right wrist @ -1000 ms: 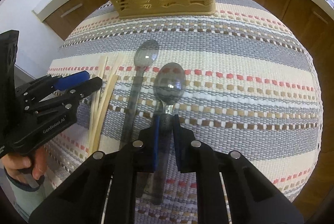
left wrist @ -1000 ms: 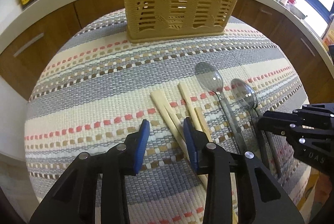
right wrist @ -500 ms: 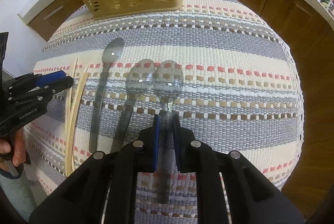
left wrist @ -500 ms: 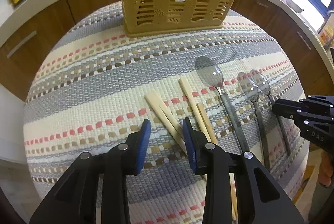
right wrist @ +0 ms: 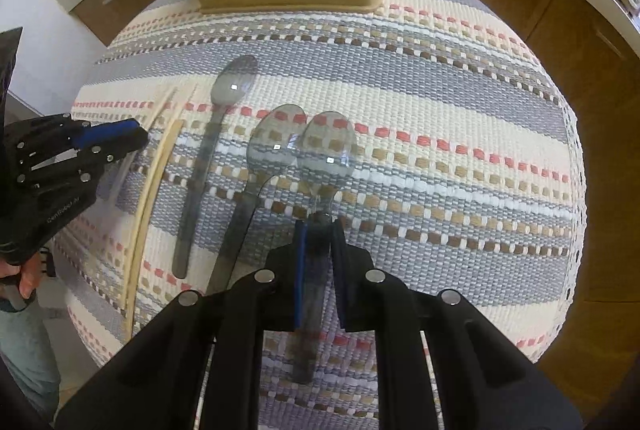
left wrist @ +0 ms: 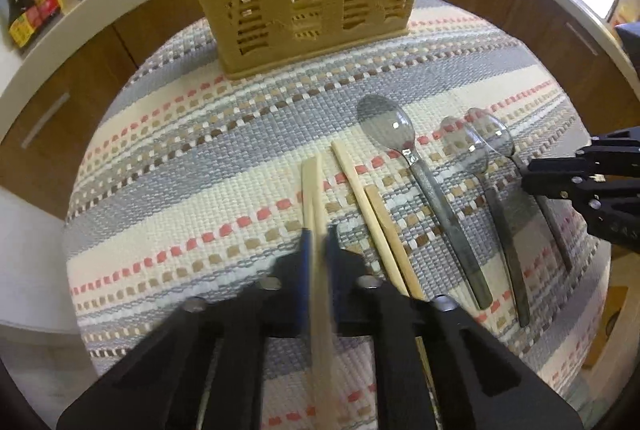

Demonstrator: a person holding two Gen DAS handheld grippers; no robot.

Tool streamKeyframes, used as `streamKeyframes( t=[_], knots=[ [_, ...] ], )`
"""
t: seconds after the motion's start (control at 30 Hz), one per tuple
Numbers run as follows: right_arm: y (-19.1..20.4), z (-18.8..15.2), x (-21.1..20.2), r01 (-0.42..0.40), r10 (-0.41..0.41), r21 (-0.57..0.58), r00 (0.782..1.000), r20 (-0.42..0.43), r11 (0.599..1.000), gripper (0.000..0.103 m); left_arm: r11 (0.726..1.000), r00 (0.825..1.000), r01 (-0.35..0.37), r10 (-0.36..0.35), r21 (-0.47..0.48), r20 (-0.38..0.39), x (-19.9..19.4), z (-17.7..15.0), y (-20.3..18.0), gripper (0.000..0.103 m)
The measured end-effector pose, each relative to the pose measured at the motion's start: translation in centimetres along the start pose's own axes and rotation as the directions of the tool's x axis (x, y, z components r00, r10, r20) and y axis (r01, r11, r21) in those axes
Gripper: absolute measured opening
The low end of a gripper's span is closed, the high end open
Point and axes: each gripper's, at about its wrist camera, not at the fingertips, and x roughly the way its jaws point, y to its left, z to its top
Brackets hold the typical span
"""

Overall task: Organize utensils
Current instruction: 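Grasp a wooden chopstick with the left tool while the right tool grasps a clear spoon, then lift the chopstick and spoon and carry them above the yellow basket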

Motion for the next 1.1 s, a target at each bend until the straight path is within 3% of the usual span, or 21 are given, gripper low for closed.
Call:
streamKeyframes(
  t=[0.27,0.33,0.37,0.4,0.63,0.7,0.77,0.87,0.97,1.07,1.1],
  knots=[
    [-0.9,-0.1,0.4,-0.024,0.025,0.035,0.999,-0.028,0.999,0.011,1.000,0.999,0.011,-0.012,-0.013,-0.035,-0.6,-0.8,2.3,0.005],
    [-1.4,0.4,0.7,-0.048,0.051,0.055,0.998,-0.043,0.997,0.011,1.000,0.998,0.023,-0.023,-0.001,-0.056,-0.3,-1.1,2.5,0.013],
    [-1.5,0.5,0.7,-0.057,0.060,0.059,0.997,-0.047,0.997,0.011,1.000,0.998,0.020,-0.019,0.011,-0.065,-0.2,-1.1,2.3,0.026],
    [-1.7,0.6,0.7,-0.063,0.066,0.061,0.996,-0.052,0.996,0.011,1.000,0.997,0.013,-0.011,0.027,-0.081,0.0,-1.2,2.0,0.033],
    [-1.7,1.8,1.0,-0.046,0.049,0.029,0.995,-0.091,0.998,0.011,0.998,0.994,-0.004,0.011,0.063,-0.112,0.5,-1.1,0.7,0.027],
    [-0.8,2.0,1.3,-0.020,0.019,-0.005,0.996,-0.092,1.000,0.011,0.997,0.994,-0.014,0.021,0.075,-0.104,0.3,-1.1,0.0,0.011],
    [0.1,2.0,1.2,-0.005,0.003,-0.032,0.997,-0.077,0.999,0.011,0.996,0.995,-0.039,0.046,0.080,-0.089,0.2,-1.2,-0.7,0.010],
    [0.5,1.6,0.4,-0.013,0.012,-0.031,1.000,-0.017,0.999,0.010,0.999,0.999,-0.010,0.011,0.038,-0.044,-0.1,-1.0,-0.7,0.010],
    [0.9,1.7,-2.0,-0.033,0.037,-0.048,0.996,0.085,0.998,0.010,1.000,0.996,0.020,-0.019,-0.011,0.090,-2.8,-0.3,0.0,0.010],
    [1.1,2.4,-5.3,-0.059,0.071,-0.062,0.976,0.205,0.996,0.010,0.997,0.971,0.052,-0.038,-0.054,0.236,-6.5,0.9,0.9,0.010],
    [1.1,2.8,-6.8,-0.064,0.080,-0.069,0.962,0.260,0.996,0.010,0.996,0.951,0.058,-0.035,-0.064,0.306,-8.3,1.5,1.1,0.010]
  ],
)
